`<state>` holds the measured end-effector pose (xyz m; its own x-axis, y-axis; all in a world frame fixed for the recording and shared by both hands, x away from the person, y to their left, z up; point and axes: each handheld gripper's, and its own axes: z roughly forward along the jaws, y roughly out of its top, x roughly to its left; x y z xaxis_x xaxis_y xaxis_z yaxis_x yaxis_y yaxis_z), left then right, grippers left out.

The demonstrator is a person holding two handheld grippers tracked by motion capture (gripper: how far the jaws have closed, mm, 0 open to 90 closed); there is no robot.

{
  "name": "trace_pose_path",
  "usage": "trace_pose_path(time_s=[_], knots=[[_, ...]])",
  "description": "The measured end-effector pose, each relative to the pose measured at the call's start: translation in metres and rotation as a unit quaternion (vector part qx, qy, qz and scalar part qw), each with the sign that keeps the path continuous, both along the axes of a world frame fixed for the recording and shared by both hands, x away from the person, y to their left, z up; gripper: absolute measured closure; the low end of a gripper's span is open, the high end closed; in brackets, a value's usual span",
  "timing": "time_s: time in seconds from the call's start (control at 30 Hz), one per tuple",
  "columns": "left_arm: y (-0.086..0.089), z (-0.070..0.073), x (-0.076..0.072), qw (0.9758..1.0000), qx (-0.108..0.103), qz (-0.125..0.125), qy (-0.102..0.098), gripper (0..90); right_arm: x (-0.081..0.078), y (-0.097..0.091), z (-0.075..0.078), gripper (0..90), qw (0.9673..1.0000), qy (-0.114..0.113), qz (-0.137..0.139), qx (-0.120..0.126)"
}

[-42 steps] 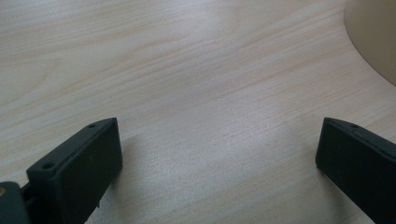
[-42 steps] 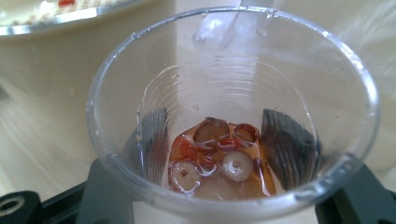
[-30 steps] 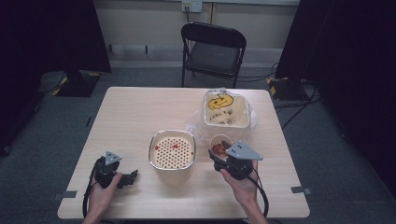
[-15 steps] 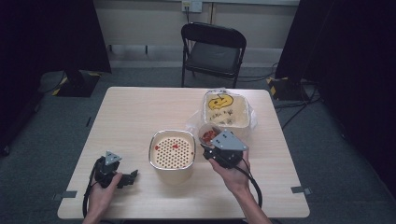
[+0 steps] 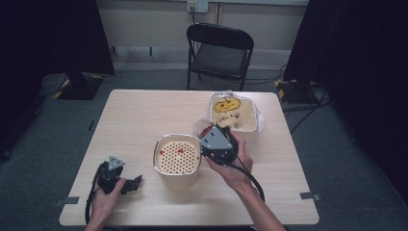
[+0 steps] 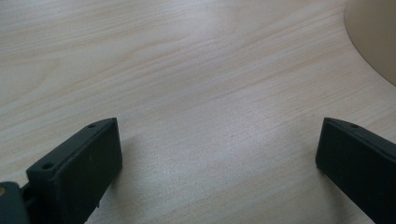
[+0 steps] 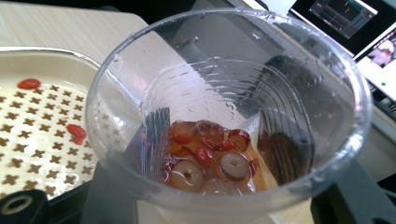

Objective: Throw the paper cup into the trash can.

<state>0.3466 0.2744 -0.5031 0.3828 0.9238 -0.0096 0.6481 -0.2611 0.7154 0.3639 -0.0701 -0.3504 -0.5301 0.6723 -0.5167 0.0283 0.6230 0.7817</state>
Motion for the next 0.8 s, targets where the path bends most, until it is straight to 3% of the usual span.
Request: trace_pose_path(time_s=[0.03,0.1,0.27,0.3,0.37,0.4,0.43,0.47,0.53,0.57,0.63,0.67,0.7,0.8], knots=[[0.0,0.0,0.0,1.0,0.0,0.0,0.0,0.0,0.0,0.005,0.001,44.9,0.9996,-0.014,-0.004,-0.024],[0.0,0.0,0.0,1.0,0.0,0.0,0.0,0.0,0.001,0.007,0.001,44.9,0.9993,-0.018,-0.003,-0.032],[0.0,0.0,0.0,1.0,0.0,0.0,0.0,0.0,0.0,0.022,-0.001,45.2,0.9941,-0.047,0.002,-0.098],[0.0,0.0,0.0,1.0,0.0,0.0,0.0,0.0,0.0,0.022,-0.001,45.2,0.9941,-0.047,0.002,-0.098],[0.0,0.0,0.0,1.0,0.0,0.0,0.0,0.0,-0.001,0.028,-0.003,45.2,0.9909,-0.058,0.005,-0.121],[0.0,0.0,0.0,1.0,0.0,0.0,0.0,0.0,-0.002,0.033,-0.004,45.3,0.9873,-0.068,0.009,-0.143],[0.0,0.0,0.0,1.0,0.0,0.0,0.0,0.0,-0.002,0.033,-0.004,45.3,0.9873,-0.068,0.009,-0.143],[0.0,0.0,0.0,1.0,0.0,0.0,0.0,0.0,-0.002,0.038,-0.005,45.6,0.9827,-0.082,0.008,-0.166],[0.0,0.0,0.0,1.0,0.0,0.0,0.0,0.0,-0.003,0.04,-0.005,45.6,0.9811,-0.084,0.008,-0.174],[0.0,0.0,0.0,1.0,0.0,0.0,0.0,0.0,-0.003,0.042,-0.005,45.7,0.9787,-0.088,0.009,-0.185],[0.0,0.0,0.0,1.0,0.001,0.0,0.0,0.0,-0.004,0.048,-0.007,45.9,0.9696,-0.103,0.01,-0.222],[0.0,0.0,0.0,1.0,0.0,0.0,0.0,0.0,-0.004,0.048,-0.007,45.9,0.9696,-0.103,0.01,-0.222],[0.0,0.0,0.0,1.0,0.001,0.0,0.0,0.0,-0.004,0.049,-0.008,46.0,0.9662,-0.109,0.011,-0.233],[0.0,0.0,0.0,1.0,0.001,0.0,0.0,0.0,-0.005,0.054,-0.013,46.4,0.9492,-0.137,0.01,-0.283]])
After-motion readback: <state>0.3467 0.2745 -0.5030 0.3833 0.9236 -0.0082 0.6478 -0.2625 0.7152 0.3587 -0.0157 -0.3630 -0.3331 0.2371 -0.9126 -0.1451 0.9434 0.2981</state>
